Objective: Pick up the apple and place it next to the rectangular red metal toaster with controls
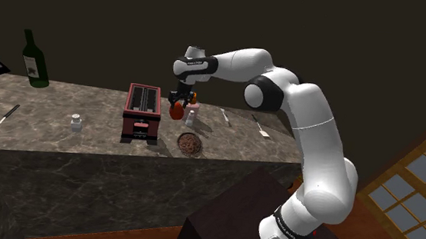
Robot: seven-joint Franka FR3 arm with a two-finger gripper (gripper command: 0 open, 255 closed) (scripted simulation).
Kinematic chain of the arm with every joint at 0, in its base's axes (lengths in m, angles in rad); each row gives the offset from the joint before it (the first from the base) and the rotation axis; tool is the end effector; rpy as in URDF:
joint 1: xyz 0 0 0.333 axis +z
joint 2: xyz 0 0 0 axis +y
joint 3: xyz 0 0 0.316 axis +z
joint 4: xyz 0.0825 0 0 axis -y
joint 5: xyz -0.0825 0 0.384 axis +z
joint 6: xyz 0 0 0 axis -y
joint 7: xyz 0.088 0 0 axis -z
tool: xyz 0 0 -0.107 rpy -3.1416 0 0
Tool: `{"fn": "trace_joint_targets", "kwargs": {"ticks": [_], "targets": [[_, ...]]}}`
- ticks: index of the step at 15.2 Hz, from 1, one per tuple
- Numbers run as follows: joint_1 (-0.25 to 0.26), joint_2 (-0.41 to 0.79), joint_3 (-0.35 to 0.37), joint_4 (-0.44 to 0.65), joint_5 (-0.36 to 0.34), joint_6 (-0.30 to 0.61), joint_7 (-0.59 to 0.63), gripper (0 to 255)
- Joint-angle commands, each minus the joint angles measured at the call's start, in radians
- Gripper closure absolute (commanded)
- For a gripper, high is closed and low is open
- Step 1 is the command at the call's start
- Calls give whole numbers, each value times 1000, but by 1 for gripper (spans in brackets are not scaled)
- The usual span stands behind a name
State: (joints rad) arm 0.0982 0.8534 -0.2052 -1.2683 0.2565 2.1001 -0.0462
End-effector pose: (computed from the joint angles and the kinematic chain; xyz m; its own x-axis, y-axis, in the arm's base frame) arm 0.7496 -0.0293 0.2474 0.9925 -0.1222 -0.0022 -0.1221 -0.9903 -0.0666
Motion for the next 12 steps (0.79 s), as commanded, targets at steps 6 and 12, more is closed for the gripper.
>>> {"fn": "trace_joint_targets", "kwargs": {"ticks": [6,12], "targets": [[-3,55,9,1,10,55,-7,255],[-8,109,16,12,18,97,-12,255]]}}
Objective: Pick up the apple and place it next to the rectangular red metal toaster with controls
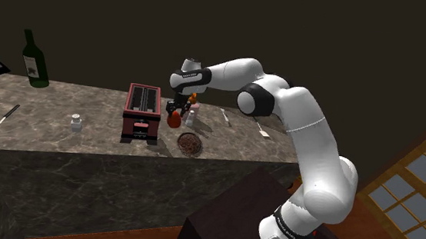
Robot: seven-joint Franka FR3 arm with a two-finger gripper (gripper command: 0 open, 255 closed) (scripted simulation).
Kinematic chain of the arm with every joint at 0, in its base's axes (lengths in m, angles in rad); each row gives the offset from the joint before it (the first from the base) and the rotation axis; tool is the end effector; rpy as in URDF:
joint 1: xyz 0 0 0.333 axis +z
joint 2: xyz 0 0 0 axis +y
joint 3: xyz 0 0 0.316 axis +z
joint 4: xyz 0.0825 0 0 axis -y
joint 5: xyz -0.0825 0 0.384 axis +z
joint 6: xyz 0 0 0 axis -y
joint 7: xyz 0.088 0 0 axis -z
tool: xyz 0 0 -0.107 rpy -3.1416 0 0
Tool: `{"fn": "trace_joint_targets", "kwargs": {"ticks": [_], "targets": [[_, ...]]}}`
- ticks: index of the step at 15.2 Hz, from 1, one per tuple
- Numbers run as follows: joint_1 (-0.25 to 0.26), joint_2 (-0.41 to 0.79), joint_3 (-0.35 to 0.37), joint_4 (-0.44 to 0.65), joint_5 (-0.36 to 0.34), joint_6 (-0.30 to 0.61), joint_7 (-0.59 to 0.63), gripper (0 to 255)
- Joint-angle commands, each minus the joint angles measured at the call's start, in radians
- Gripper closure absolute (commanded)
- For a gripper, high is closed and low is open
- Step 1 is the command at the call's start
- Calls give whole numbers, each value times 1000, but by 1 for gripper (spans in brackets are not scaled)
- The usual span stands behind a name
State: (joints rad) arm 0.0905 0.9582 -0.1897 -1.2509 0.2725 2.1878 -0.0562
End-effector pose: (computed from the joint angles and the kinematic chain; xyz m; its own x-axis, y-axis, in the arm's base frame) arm 0.7509 -0.0280 0.1836 0.9925 -0.1222 -0.0019 -0.1221 -0.9903 -0.0665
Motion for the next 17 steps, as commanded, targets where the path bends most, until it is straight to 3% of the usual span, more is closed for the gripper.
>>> {"fn": "trace_joint_targets", "kwargs": {"ticks": [1,10,17], "targets": [[-2,14,2,-2,3,16,-3,255],[-11,106,15,39,12,68,-9,255],[-11,110,15,41,13,70,-9,255]]}}
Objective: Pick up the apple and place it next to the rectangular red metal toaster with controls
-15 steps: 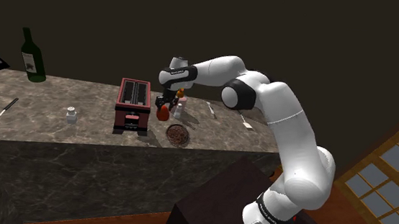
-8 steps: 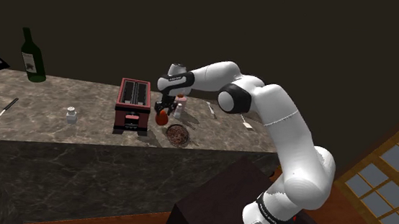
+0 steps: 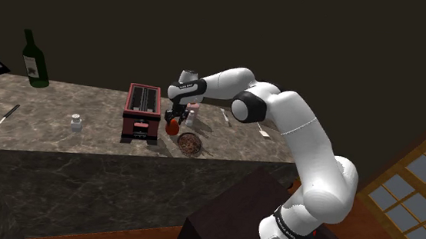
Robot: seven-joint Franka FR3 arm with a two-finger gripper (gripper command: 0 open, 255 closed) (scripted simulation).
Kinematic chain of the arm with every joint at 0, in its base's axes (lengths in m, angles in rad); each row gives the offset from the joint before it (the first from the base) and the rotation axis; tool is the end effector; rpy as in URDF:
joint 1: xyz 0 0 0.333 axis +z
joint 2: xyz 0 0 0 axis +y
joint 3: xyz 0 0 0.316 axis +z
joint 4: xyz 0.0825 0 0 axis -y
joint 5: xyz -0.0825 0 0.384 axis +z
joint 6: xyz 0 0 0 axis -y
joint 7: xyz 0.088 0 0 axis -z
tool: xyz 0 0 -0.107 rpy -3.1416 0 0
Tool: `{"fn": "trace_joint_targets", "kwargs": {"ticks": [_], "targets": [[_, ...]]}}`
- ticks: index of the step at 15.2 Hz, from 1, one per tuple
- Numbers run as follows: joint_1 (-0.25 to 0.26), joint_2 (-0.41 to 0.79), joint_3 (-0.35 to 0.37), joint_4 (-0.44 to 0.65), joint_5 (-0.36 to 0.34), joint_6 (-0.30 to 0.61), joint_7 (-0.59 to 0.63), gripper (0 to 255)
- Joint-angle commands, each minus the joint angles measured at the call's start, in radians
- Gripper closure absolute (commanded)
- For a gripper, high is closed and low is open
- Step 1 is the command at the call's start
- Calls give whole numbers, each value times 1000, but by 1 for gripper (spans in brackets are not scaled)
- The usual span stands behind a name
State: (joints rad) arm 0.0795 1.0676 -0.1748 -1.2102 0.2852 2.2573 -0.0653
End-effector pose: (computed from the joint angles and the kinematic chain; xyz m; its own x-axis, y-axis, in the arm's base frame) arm 0.7499 -0.0285 0.1246 0.9925 -0.1224 -0.0017 -0.1222 -0.9903 -0.0666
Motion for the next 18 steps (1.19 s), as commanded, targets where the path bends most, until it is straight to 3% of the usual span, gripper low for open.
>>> {"fn": "trace_joint_targets", "kwargs": {"ticks": [1,2,7,11,18], "targets": [[0,0,0,0,0,0,0,255],[0,0,0,0,0,0,0,0],[0,0,0,0,0,0,0,0],[5,-98,-13,-44,-10,-54,1,0],[5,-98,-13,-44,-10,-54,1,0]]}}
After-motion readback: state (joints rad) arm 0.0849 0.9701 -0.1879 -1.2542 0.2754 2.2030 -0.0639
